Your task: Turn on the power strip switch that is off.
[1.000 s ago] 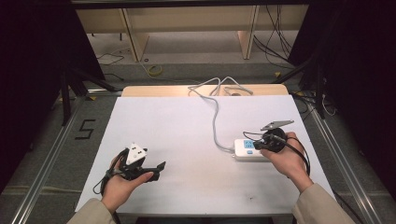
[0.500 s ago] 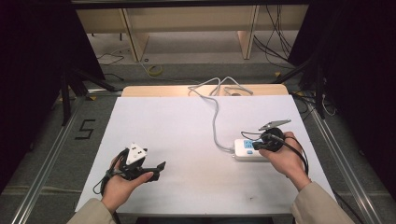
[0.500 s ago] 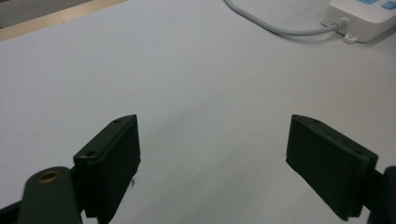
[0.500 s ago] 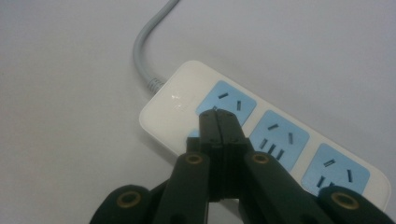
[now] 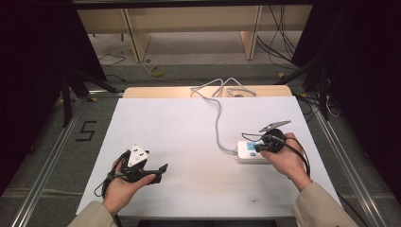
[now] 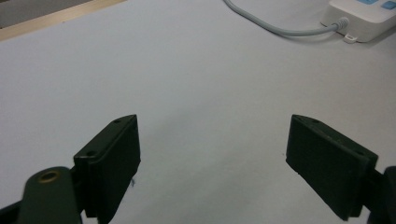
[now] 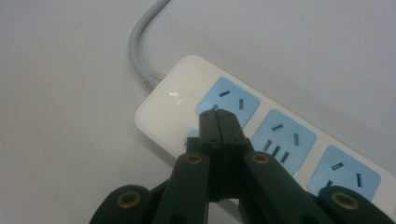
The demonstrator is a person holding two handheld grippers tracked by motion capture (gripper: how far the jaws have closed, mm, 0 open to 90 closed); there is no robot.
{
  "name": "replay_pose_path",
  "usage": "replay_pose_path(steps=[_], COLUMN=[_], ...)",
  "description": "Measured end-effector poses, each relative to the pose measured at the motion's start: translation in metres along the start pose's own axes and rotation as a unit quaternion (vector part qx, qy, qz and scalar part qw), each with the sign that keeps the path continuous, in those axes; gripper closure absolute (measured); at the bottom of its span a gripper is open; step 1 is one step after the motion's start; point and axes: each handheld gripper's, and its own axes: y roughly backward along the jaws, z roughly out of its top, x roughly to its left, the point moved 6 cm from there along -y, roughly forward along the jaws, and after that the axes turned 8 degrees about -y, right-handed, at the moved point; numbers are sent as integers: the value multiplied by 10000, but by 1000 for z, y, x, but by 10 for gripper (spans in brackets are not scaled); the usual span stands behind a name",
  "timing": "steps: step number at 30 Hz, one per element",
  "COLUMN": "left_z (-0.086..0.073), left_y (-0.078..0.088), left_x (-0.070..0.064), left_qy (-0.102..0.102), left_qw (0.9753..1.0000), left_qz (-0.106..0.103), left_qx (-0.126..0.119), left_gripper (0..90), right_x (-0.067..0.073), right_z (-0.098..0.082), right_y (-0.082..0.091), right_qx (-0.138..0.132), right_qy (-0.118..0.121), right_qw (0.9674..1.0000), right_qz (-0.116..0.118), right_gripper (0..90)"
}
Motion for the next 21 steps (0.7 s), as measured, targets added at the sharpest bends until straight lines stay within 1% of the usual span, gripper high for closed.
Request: replay_pose_path(steps=[21], left_z=[0], left_y=[0], left_x=[0], left_qy=[-5], left_qw=[10000], left_qz=[7], left_qx=[0], left_gripper=[175], right_x=[2], right_z=[1], right_y=[-7], right_qx=[186], right_qy=[29], right_qw=[9998], right_qz=[-9], right_gripper=[900])
